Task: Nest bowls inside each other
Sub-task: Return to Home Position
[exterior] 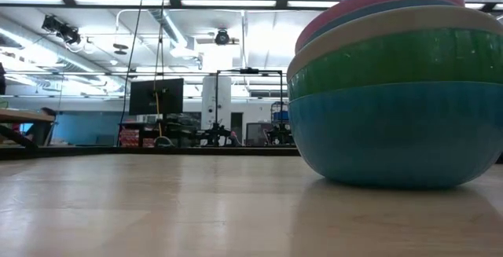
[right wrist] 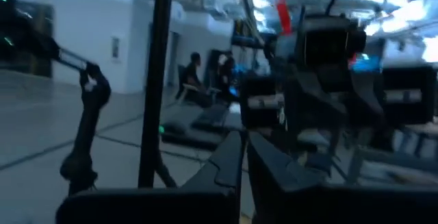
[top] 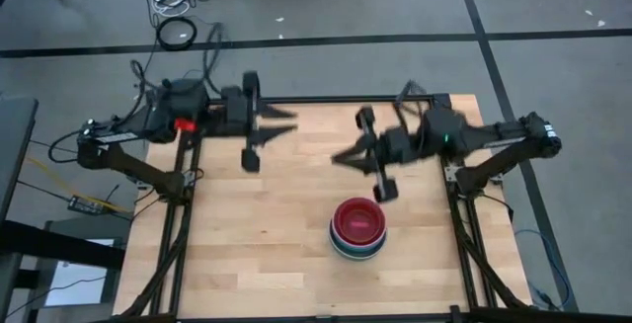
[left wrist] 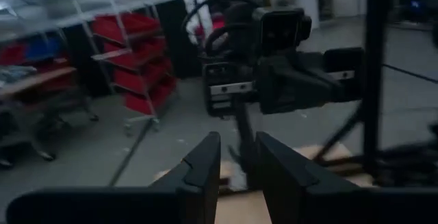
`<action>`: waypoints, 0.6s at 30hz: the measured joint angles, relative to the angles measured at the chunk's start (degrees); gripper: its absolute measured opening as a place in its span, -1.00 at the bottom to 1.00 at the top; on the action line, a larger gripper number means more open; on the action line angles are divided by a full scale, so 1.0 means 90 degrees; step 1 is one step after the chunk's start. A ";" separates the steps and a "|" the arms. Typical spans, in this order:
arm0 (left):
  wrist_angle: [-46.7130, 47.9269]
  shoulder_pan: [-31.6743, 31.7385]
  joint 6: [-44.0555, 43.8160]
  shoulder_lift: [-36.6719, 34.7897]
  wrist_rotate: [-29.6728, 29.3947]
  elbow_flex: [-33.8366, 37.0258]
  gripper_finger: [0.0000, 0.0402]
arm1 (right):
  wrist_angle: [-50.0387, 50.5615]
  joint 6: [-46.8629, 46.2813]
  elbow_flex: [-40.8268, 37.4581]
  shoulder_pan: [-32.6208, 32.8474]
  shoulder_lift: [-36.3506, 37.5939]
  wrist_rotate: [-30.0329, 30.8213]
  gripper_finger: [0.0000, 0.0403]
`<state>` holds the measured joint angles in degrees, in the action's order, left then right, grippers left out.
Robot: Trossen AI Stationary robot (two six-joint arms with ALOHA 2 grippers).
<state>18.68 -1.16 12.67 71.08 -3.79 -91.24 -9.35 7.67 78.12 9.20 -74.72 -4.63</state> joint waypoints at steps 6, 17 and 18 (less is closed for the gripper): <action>-0.0064 0.1057 0.0053 0.0011 0.0506 -0.0002 -0.49 | 0.0688 -0.0225 0.0824 -0.1354 -0.0017 -0.1640 -0.91; 0.1008 0.2277 -0.0464 -0.1080 0.1173 0.0002 -0.49 | 0.3111 -0.0009 0.2409 -0.2971 0.0226 -0.2649 -0.91; 0.1009 0.2294 -0.0499 -0.1261 0.1165 0.0001 -0.49 | 0.3144 -0.0035 0.2442 -0.3040 0.0314 -0.2750 -0.90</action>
<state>27.76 19.49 8.18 59.73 6.69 -91.24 18.94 7.36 100.09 -18.16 -71.89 -29.38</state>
